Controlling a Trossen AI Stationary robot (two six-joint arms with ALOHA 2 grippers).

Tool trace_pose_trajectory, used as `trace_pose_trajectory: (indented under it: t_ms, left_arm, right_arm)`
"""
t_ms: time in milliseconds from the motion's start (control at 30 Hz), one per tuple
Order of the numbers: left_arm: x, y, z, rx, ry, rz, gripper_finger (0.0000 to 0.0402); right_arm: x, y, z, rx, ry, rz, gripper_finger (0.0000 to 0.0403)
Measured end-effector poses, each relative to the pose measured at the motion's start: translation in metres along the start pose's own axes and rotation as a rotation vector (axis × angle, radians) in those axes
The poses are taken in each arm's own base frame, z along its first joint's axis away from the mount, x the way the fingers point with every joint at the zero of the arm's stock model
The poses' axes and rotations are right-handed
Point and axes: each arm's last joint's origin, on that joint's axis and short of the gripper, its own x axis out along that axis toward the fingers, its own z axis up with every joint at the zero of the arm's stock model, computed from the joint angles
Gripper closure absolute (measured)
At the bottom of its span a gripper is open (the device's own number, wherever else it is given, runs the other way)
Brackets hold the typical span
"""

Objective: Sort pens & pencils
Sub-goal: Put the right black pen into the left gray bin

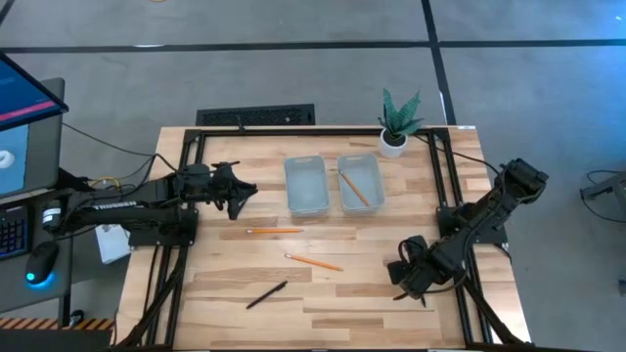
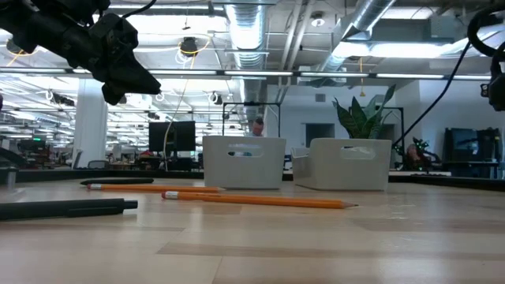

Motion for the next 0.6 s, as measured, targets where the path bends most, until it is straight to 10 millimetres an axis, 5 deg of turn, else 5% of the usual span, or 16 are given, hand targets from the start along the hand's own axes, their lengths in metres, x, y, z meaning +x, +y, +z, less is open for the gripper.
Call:
trace_pose_trajectory:
  t_ms: [600]
  left_arm:
    - [0.000,0.001,0.000,-0.001,-0.007,0.022,0.0340]
  right_arm:
    - [0.020,-0.010,0.003,-0.018,0.043,-0.015,0.0172]
